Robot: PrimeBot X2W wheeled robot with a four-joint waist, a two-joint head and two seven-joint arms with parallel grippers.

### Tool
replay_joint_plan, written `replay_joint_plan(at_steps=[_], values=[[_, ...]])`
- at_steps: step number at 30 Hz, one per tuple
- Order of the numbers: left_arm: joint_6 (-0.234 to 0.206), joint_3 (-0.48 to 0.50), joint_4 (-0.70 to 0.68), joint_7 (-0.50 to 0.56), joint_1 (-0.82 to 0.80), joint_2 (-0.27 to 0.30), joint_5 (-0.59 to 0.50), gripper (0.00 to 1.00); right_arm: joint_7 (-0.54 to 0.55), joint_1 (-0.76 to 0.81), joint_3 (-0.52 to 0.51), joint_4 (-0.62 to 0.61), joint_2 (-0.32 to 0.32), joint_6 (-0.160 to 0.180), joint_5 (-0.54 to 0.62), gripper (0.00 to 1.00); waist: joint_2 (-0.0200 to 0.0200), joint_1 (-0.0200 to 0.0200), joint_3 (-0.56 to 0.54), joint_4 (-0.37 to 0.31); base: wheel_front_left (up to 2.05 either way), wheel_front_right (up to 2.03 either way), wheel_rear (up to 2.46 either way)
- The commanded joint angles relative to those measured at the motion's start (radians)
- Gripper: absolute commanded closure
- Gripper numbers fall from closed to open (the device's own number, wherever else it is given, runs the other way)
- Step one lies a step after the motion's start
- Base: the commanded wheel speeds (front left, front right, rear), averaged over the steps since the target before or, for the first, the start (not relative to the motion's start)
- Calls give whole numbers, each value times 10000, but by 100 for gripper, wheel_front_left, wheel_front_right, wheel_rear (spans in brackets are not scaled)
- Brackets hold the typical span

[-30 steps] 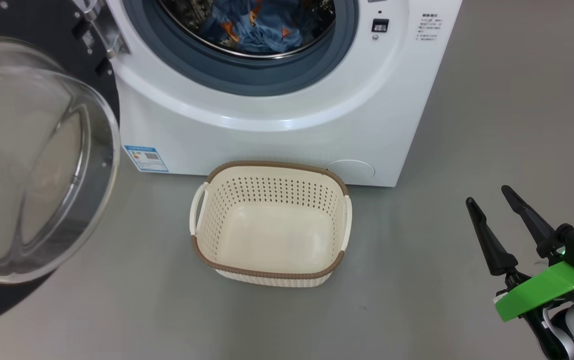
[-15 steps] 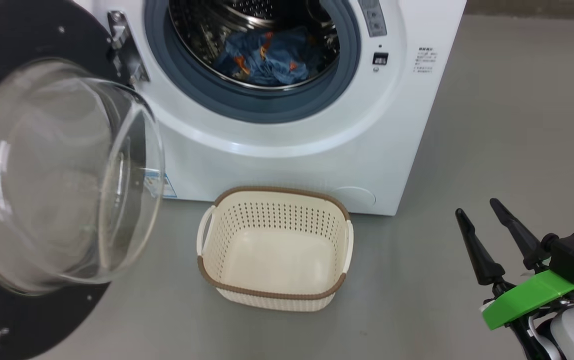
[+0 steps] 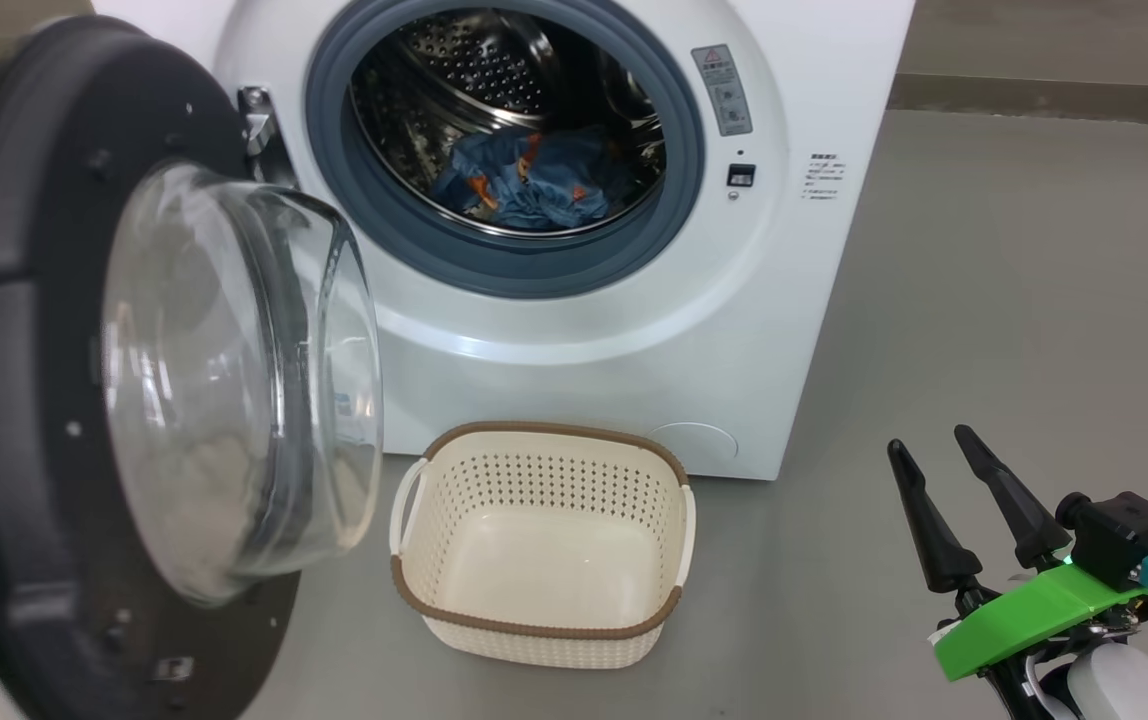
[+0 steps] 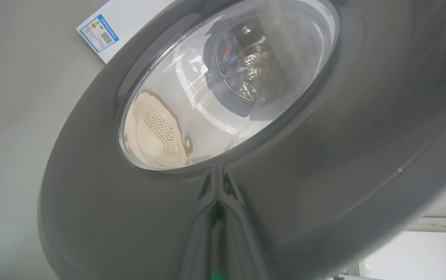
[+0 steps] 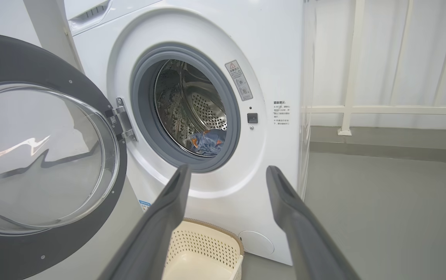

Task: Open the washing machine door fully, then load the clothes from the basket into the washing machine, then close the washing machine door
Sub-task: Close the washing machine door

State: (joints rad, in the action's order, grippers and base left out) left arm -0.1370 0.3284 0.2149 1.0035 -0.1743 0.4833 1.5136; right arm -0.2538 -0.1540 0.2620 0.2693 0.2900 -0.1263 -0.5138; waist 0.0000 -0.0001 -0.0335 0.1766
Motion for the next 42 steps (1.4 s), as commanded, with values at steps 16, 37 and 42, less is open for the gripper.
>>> replay_joint_plan(at_steps=[16, 37, 42], values=[[-1112, -149, -2155, 332, -533, -695, 682, 100, -79, -35, -36, -255, -158, -44, -50, 0, 0, 1, -86, -1068, 0, 0, 0], [-734, -840, -1068, -411, -2095, -1914, 630, 100, -80, -72, -2, -212, -195, -44, -52, 0, 0, 1, -84, -2721, 0, 0, 0], [-672, -910, -754, -778, -2505, -2181, 513, 100, -80, -103, -11, -202, -199, -44, -57, 0, 0, 1, -29, -3182, 0, 0, 0]])
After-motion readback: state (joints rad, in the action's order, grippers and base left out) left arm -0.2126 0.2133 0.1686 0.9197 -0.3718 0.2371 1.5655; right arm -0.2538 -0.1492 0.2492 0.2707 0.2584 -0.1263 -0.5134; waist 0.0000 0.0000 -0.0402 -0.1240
